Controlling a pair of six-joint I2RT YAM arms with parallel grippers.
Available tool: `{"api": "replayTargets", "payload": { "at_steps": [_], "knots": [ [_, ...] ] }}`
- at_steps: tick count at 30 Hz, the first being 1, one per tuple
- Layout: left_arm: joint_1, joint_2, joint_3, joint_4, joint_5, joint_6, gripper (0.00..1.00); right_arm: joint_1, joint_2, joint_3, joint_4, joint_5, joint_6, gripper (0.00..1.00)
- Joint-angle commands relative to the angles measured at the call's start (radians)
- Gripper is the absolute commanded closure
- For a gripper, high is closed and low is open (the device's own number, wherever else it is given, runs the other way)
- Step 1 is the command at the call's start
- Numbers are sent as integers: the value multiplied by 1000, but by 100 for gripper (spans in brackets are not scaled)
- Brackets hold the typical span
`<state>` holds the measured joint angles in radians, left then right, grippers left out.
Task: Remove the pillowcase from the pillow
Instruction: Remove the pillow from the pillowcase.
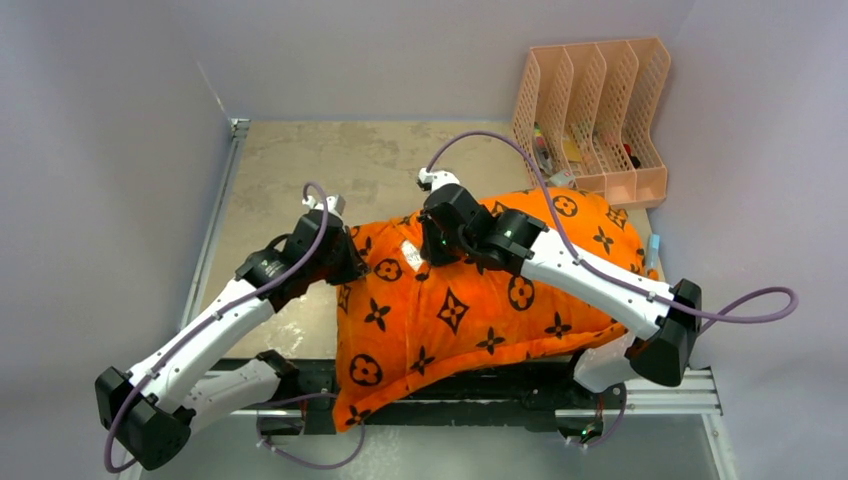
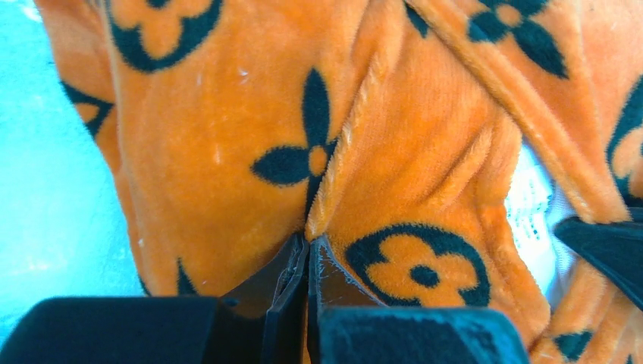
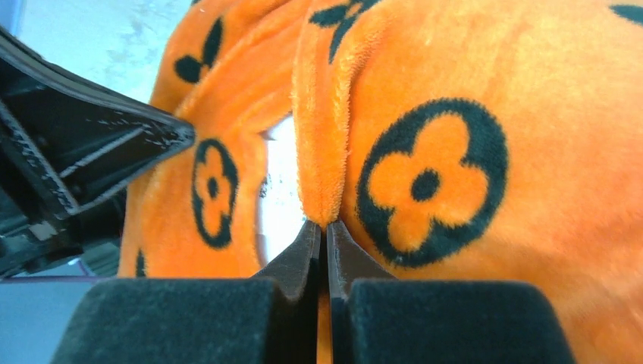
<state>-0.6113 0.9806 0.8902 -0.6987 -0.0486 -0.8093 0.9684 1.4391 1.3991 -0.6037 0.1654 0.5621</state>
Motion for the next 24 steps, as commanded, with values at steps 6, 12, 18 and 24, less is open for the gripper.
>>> {"api": "replayTargets", "payload": {
  "at_steps": [6, 12, 18, 24],
  "knots": [
    [4, -19, 16, -252, -341, -59, 100, 90, -15, 157, -248, 328, -45, 100],
    [5, -2, 34, -365, -476, -114, 100, 90, -62, 107, -311, 435, -14, 100],
    [4, -10, 52, -383, -380, -45, 96, 86, -71, 36, -319, 471, -2, 100],
    [5, -101, 160, -205, -163, -28, 34, 85, -83, -98, -142, 263, 65, 100]
  ]
}}
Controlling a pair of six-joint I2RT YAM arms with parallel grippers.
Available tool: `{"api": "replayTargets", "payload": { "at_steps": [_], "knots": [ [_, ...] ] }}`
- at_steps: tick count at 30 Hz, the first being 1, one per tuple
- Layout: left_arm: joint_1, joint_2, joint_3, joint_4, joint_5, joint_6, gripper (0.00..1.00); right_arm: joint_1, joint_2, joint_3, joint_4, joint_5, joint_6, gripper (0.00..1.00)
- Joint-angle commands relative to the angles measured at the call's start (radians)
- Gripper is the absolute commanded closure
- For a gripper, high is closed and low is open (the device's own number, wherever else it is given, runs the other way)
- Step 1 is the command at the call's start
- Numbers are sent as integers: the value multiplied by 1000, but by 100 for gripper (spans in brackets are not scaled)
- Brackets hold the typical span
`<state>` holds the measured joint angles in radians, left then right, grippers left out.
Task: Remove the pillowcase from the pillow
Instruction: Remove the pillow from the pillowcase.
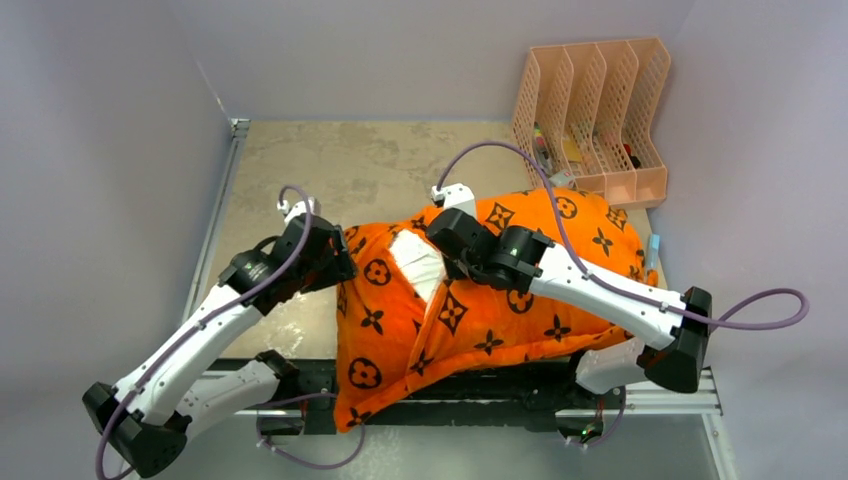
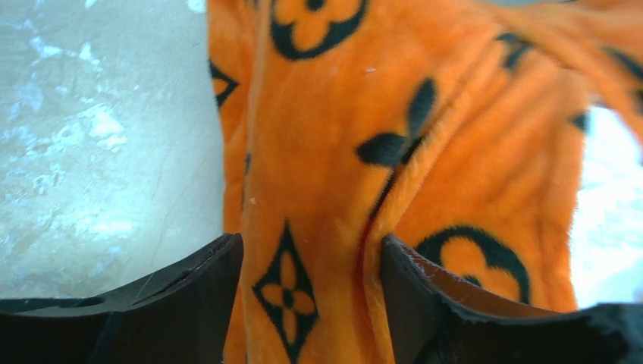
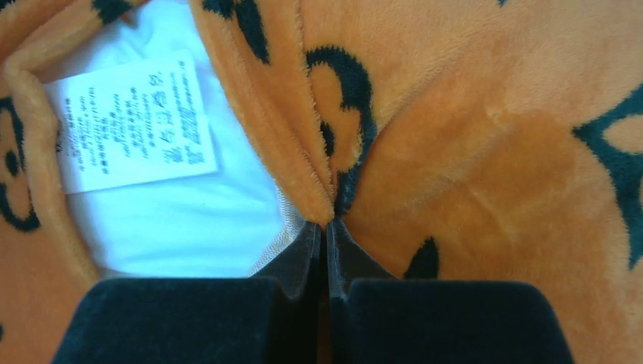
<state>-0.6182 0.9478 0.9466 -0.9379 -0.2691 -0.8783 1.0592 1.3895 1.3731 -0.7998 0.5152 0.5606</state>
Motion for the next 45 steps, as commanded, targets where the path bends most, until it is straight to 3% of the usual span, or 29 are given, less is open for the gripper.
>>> {"api": "replayTargets", "payload": {
  "at_steps": [1, 7, 13, 17, 19, 21, 23, 24, 29, 32, 35, 38, 40, 43, 45],
  "knots": [
    [12, -70, 123, 68, 89, 35, 31, -6, -44, -101, 90, -104, 90, 100],
    [12, -28, 143, 294, 317, -66, 30, -6, -129, -231, 286, -160, 134, 100],
    [1, 89, 109, 326, 364, -59, 29, -6, -119, -234, 271, -178, 111, 100],
    [-33, 136, 113, 331, 319, -51, 29, -6, -113, -228, 241, -180, 99, 100],
    [-40, 189, 135, 236, 251, -19, 39, -5, -121, -215, 224, -165, 106, 100],
    [-51, 231, 161, 87, 98, 11, 62, -6, -150, -203, 208, -124, 117, 100],
    [-53, 247, 165, -62, -86, 17, 95, -5, -204, -210, 215, -75, 106, 100],
    [-52, 242, 157, -117, -167, 4, 100, -5, -233, -220, 226, -42, 94, 100],
    [-48, 153, 108, -193, -289, -28, 100, -68, -307, -252, 165, 111, 65, 100],
    [-26, 118, 108, -300, -380, -78, 100, -159, -263, -229, 0, 163, 84, 100],
    [81, 56, 68, -383, -418, -54, 100, -191, -212, -223, -206, 279, 185, 100],
    [93, 43, 46, -350, -302, -48, 100, -203, -240, -245, -116, 174, 107, 100],
    [91, 63, 64, -319, -191, -30, 100, -203, -265, -245, 2, -18, -8, 100],
    [90, 30, 29, -158, -43, 21, 100, -203, -295, -224, 125, -198, -24, 100],
    [91, 11, 12, -85, 32, 23, 100, -203, -310, -215, 218, -324, -41, 94]
  ]
}}
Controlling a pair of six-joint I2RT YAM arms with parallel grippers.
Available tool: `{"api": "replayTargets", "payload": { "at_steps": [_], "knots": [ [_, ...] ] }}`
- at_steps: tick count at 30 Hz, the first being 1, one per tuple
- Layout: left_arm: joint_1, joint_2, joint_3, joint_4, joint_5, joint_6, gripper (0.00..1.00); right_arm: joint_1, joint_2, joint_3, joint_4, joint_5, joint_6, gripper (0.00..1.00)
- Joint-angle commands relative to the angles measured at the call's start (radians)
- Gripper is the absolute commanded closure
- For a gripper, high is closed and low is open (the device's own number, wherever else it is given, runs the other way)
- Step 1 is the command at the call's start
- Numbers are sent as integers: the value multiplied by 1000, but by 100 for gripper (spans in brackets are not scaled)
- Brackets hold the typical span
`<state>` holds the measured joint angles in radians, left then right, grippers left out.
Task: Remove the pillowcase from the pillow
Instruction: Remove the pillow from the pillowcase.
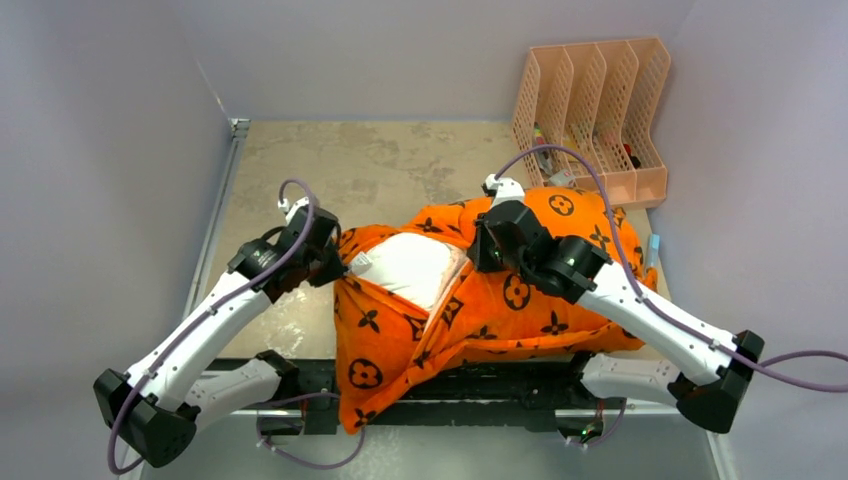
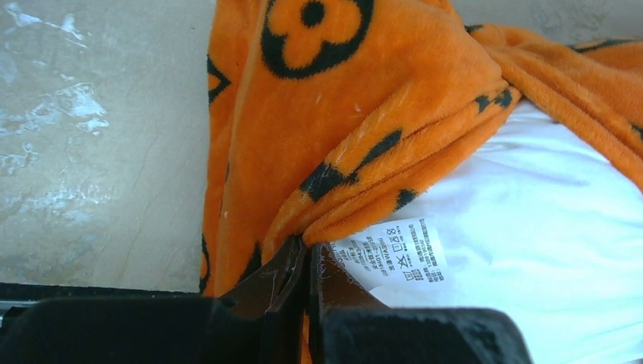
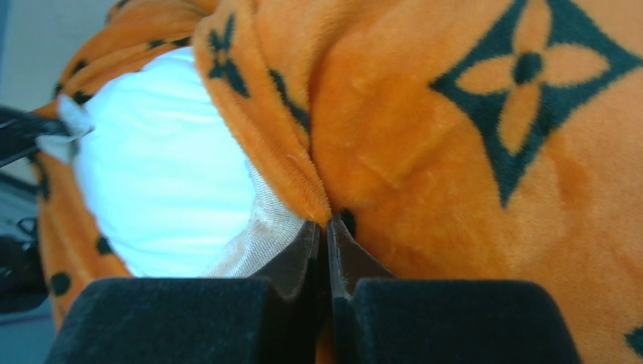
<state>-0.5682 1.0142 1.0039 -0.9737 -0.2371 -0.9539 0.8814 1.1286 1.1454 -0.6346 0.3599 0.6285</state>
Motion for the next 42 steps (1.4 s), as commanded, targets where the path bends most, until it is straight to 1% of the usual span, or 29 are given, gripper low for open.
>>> {"api": "replayTargets", "payload": {
  "at_steps": [1, 3, 4, 6, 7, 10, 11, 13, 14, 16, 18, 19, 20, 21, 22, 23, 24, 25, 26, 27, 28, 29, 30, 31, 34, 36, 37, 39, 42],
  "knots": [
    [41, -61, -55, -9, 40, 94, 100, -26, -50, 22, 96, -200, -126, 91],
    [41, -76, -82, 67, 89, 67, 100, -26, -35, 49, 127, -246, -144, 80],
    [41, -81, -96, 102, 107, 52, 100, -26, -21, 69, 118, -250, -141, 68],
    [41, -81, -111, 147, 125, 32, 100, -26, 10, 127, 41, -219, -134, 59],
    [41, -77, -108, 152, 122, 31, 100, -25, 17, 154, -6, -179, -125, 54],
    [41, -60, -82, 127, 86, 47, 100, -25, 1, 211, -205, 20, -40, 32],
    [41, -55, -70, 113, 72, 54, 100, -26, -15, 217, -262, 141, -19, 24],
    [41, -44, -55, 96, 56, 74, 100, -30, -58, 227, -360, 332, 14, 16],
    [41, -40, -51, 93, 54, 79, 100, -41, -70, 231, -394, 385, 18, 14],
    [41, -35, -47, 92, 56, 84, 100, -98, -78, 232, -434, 425, 10, 6],
    [41, -29, -50, 98, 67, 81, 100, -201, -68, 218, -446, 406, -30, 2],
    [41, -28, -53, 104, 73, 80, 100, -269, -65, 187, -437, 368, -55, 1],
    [41, -30, -56, 111, 80, 80, 100, -342, -67, 141, -384, 287, -102, 1],
    [41, -32, -59, 114, 86, 80, 100, -417, -72, 82, -298, 174, -154, 1],
    [41, -34, -61, 119, 87, 80, 100, -519, -70, 18, -192, 14, -192, 1],
    [41, -35, -62, 120, 87, 82, 100, -578, -54, -35, -116, -155, -208, 1],
    [41, -35, -60, 116, 85, 85, 100, -613, -27, -87, -54, -298, -210, 2],
    [41, -34, -55, 110, 83, 90, 100, -619, 7, -117, 6, -394, -197, 19],
    [41, -34, -53, 106, 80, 91, 100, -617, 41, -132, 75, -451, -199, 37],
    [41, -35, -55, 103, 75, 92, 100, -593, 64, -149, 151, -555, -184, 58],
    [41, -37, -55, 102, 70, 89, 100, -547, 84, -141, 198, -597, -159, 81],
    [41, -39, -54, 101, 61, 84, 100, -473, 105, -94, 205, -550, -145, 95],
    [41, -45, -54, 99, 48, 75, 100, -383, 130, -22, 193, -465, -160, 100],
    [42, -51, -52, 97, 33, 64, 100, -313, 167, 63, 165, -397, -185, 100],
    [41, -78, -27, 57, -67, 21, 100, -191, 324, 351, 77, -369, -255, 100],
    [41, -106, -2, 19, -143, -11, 100, -110, 388, 518, 59, -292, -297, 100],
    [41, -120, 8, 5, -169, -19, 100, -82, 415, 593, 62, -283, -316, 100],
    [42, -146, 34, -15, -200, -32, 100, -70, 471, 730, 59, -299, -338, 100],
    [42, -166, 47, -10, -192, -19, 100, -70, 560, 913, -7, -200, -388, 100]
  ]
}}
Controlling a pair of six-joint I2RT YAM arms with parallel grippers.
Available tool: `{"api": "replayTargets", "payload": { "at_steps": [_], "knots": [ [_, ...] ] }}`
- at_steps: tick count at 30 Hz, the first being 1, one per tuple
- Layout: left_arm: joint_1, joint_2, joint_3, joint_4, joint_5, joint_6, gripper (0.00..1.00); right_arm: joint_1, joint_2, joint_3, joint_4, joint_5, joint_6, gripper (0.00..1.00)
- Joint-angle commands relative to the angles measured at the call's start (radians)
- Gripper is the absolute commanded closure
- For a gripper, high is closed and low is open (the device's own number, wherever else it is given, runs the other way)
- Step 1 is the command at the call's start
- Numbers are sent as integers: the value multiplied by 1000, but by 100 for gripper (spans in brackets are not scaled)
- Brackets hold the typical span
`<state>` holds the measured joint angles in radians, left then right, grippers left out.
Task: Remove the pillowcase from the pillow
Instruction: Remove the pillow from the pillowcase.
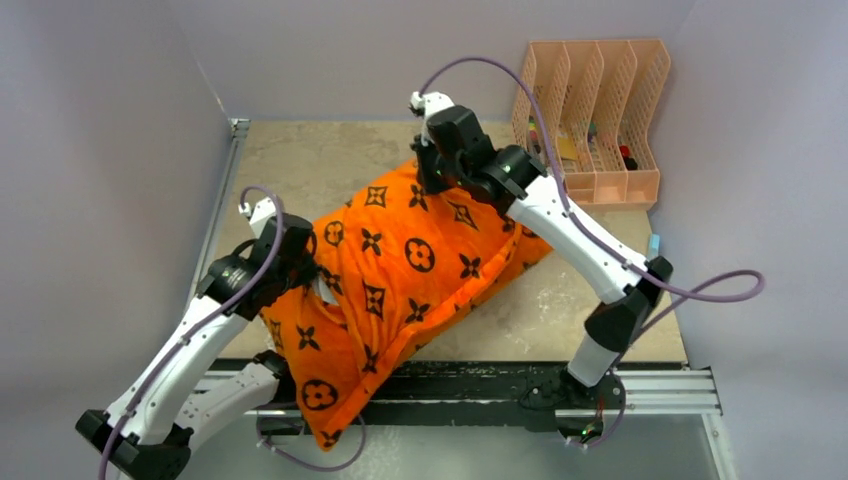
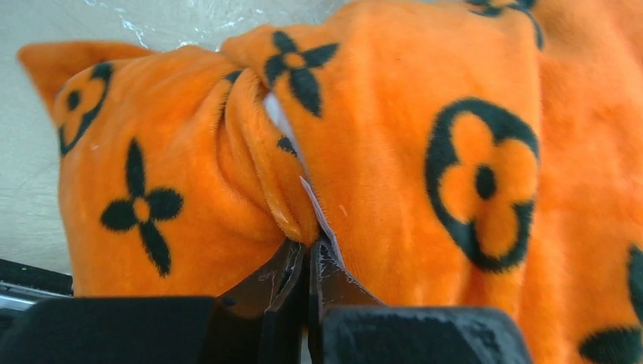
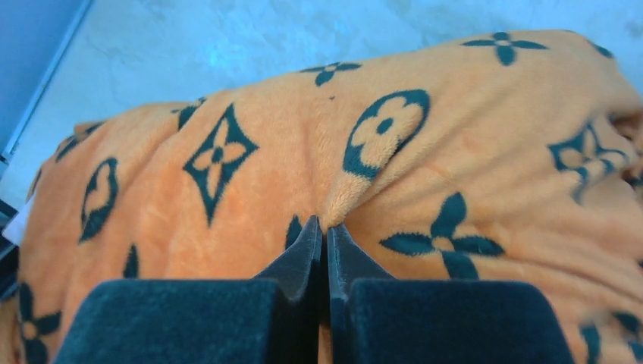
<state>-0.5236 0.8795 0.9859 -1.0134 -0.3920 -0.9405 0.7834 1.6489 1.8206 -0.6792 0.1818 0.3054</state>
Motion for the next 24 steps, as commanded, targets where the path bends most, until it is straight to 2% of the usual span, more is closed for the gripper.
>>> {"api": "replayTargets", "payload": {
  "at_steps": [1, 4, 6, 9, 11, 12, 13, 14, 15, 18, 21, 24],
  "knots": [
    [-2, -34, 65, 32, -32, -31, 100, 25, 66, 291, 6, 2, -86, 100],
    [-2, -38, 61, 51, -3, -25, 100, -19, 125, 403, -21, 77, -161, 100],
    [-3, -41, 52, 83, 17, -19, 100, -109, 161, 446, -53, 84, -144, 100],
    [-3, 3, 54, 137, 67, 26, 100, -251, 160, 354, -60, 52, -103, 100],
    [-3, 64, 74, 146, 80, 80, 100, -266, 119, 245, -34, 80, -122, 100],
    [-2, 88, 107, 121, 40, 83, 100, -269, 85, 173, 1, 69, -129, 93],
    [-2, 100, 134, 116, 7, 90, 100, -271, 54, 96, 36, 36, -136, 81],
    [-2, 111, 161, 120, -16, 107, 100, -272, 28, 46, 52, -4, -148, 57],
    [0, 124, 189, 120, -51, 124, 100, -273, 25, 34, 34, -31, -156, 47],
    [27, 209, 277, 98, -89, 187, 100, -272, 0, 50, -51, -83, -146, 42],
    [70, 308, 383, 82, -124, 224, 100, -272, -80, 52, -10, -109, -146, 36],
    [79, 339, 460, 156, -100, 274, 100, -270, -166, 67, 49, -151, -129, 34]
  ]
}}
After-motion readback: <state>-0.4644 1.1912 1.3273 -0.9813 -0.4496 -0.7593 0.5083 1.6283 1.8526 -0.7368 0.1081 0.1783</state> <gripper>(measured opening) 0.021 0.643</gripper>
